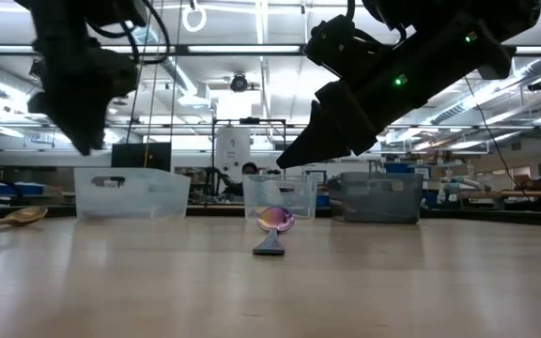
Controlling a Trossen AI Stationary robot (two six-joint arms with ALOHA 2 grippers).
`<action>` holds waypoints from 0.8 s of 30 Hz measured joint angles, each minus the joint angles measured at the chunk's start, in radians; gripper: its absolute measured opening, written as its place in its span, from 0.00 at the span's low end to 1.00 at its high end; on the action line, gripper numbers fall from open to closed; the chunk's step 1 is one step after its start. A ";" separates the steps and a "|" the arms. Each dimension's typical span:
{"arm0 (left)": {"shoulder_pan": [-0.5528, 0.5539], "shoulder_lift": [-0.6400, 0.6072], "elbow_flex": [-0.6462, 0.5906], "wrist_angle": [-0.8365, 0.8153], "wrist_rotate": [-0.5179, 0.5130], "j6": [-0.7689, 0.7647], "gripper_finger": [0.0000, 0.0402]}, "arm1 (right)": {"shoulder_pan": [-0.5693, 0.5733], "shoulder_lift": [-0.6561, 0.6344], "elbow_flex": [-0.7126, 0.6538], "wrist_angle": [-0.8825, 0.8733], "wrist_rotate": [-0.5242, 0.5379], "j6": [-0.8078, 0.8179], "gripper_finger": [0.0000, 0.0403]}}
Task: Sort silverware by color (type)
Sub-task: Put the gold spoon into the right transparent bin
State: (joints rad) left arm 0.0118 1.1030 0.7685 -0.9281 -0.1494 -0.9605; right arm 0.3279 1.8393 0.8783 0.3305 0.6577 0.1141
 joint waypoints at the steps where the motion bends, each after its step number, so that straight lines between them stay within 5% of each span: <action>1: -0.031 0.000 0.000 -0.012 0.013 -0.048 0.39 | -0.001 0.000 0.000 0.004 0.000 -0.003 0.19; 14: -0.415 0.079 -0.050 -0.013 0.013 -0.663 0.39 | -0.001 0.000 0.000 0.014 -0.027 -0.005 0.19; 24: -0.540 0.233 -0.051 -0.003 -0.044 -0.807 0.39 | 0.000 0.000 0.000 0.036 -0.073 -0.004 0.19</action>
State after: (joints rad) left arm -0.5284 1.3357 0.7177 -0.9309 -0.1932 -1.7676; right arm 0.3275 1.8393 0.8783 0.3662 0.5849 0.1097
